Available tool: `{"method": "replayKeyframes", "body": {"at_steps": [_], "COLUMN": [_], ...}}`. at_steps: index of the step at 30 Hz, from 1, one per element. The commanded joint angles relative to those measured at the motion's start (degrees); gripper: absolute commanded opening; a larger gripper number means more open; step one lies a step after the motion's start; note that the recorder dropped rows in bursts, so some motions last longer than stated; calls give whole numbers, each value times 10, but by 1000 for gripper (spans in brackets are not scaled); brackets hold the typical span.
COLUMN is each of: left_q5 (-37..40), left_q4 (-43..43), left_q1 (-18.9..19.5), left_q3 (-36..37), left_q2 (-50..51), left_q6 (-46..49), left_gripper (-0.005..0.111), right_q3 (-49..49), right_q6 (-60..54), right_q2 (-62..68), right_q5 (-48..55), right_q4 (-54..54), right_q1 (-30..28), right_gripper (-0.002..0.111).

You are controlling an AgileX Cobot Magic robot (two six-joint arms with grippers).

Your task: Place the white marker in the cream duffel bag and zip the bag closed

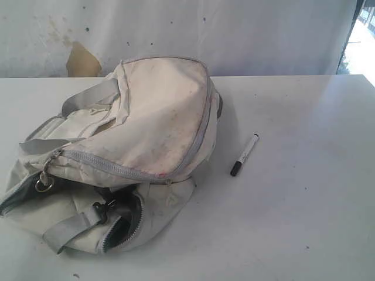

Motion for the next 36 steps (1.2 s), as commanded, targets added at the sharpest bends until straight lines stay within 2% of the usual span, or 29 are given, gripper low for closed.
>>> {"method": "replayKeyframes", "body": {"at_steps": [1,24,30,36], "left_q5": [-6,-11,-64,-151], "left_q4": [1,1,1,0], "left_q1": [-3,-3,-3,-3], "left_q3": [3,3,3,3], "left_q2": [-2,-2,-2,-2], "left_q6": [-2,6,-3,-11], "left_gripper": [0,0,0,0], "right_q3": [3,3,3,3], "right_q6": [2,5,5,23], "right_q2": [-2,-2,-2,-2], "right_q5": [-5,-18,-97,-204], "right_q4": [-3,-3,-3,11], "right_q1": [2,2,2,2], "right_gripper": [0,0,0,0]}}
